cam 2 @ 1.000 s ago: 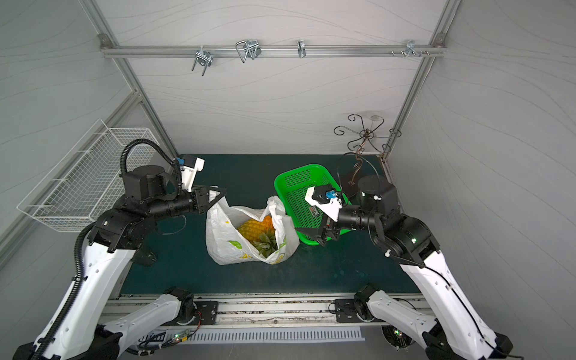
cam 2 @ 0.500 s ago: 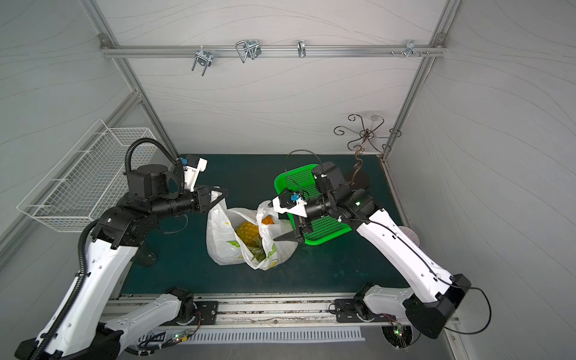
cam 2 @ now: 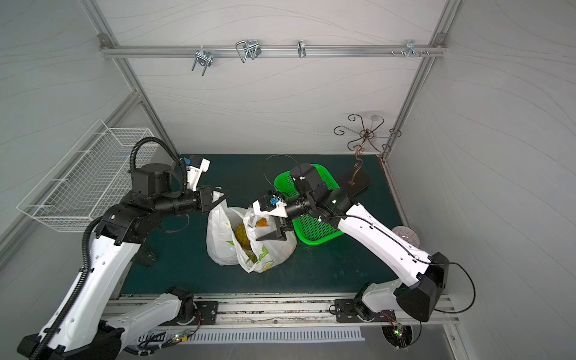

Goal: Place the pineapple into a plastic bag & tie a knot
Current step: Cross the plastic bag at the center of the board.

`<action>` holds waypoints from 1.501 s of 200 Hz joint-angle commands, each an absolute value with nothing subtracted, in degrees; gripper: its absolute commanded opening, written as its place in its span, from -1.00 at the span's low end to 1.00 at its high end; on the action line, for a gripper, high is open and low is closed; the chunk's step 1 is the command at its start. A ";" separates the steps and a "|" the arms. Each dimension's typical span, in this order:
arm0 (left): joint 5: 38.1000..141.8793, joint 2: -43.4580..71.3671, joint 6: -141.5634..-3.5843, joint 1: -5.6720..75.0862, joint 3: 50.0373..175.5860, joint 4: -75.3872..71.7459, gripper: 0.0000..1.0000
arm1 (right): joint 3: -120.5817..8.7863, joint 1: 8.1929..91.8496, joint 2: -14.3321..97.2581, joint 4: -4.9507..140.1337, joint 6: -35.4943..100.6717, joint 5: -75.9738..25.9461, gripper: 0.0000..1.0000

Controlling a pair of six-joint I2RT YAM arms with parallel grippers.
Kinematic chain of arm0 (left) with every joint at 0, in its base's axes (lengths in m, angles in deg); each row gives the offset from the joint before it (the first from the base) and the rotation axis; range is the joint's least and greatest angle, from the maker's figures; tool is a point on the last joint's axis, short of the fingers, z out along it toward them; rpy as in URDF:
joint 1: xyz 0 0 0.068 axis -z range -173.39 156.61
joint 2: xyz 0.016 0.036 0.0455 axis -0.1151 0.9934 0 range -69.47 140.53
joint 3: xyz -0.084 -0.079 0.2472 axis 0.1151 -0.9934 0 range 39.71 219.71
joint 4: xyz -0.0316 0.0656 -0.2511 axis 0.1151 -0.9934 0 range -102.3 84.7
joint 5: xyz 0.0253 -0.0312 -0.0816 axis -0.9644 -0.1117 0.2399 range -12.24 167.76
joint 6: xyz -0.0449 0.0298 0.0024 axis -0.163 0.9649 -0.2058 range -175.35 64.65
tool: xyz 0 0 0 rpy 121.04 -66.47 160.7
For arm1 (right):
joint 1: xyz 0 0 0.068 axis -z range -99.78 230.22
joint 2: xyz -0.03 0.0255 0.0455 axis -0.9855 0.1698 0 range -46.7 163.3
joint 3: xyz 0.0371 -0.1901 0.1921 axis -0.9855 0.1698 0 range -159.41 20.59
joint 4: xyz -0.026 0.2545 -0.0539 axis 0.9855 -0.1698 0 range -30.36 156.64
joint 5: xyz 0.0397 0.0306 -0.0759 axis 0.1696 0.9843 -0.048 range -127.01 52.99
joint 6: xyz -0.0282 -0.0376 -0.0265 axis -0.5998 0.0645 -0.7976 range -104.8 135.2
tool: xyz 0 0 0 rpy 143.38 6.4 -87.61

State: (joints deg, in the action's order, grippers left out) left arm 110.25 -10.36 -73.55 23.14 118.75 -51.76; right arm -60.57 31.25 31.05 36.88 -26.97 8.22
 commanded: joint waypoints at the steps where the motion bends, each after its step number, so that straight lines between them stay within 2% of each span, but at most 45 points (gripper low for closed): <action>1: 111.69 -10.42 -72.41 22.87 121.80 -49.69 -1.00 | -63.45 29.92 32.04 39.01 -24.73 4.21 0.98; 44: 111.60 -10.52 -72.49 22.85 122.45 -49.52 -1.00 | -61.85 22.27 32.53 36.44 -19.98 5.63 0.98; 80: 111.51 -10.77 -73.32 22.87 122.61 -49.25 -1.00 | -62.38 17.88 34.91 38.12 -15.61 -5.46 0.96; 108: 111.77 -11.19 -73.39 22.87 122.65 -49.55 -1.00 | -62.54 17.65 35.81 39.13 -15.77 -15.38 0.85; 128: 112.08 -11.28 -73.29 22.87 122.67 -49.95 -1.00 | -62.75 17.86 36.11 38.84 -18.50 -19.41 0.84; 155: 112.21 -11.53 -73.53 22.87 122.65 -50.12 -1.00 | -63.99 18.35 36.81 39.26 -20.30 -21.48 0.98; 214: 112.30 -12.17 -73.90 22.87 122.39 -49.96 -1.00 | -66.23 18.44 33.79 39.67 -17.32 -24.19 0.98; 288: 113.19 -12.08 -74.04 22.87 122.39 -49.25 -1.00 | -65.79 18.84 33.63 35.60 -12.60 -35.11 0.98; 300: 113.27 -12.09 -74.08 22.87 122.37 -49.25 -1.00 | -66.31 19.52 34.02 34.31 -12.10 -34.55 0.82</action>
State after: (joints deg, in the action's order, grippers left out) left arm 111.69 -11.32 -74.18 23.14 119.71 -52.31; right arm -64.94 18.47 34.88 37.32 -14.75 -31.91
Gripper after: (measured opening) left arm 0.042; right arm 0.975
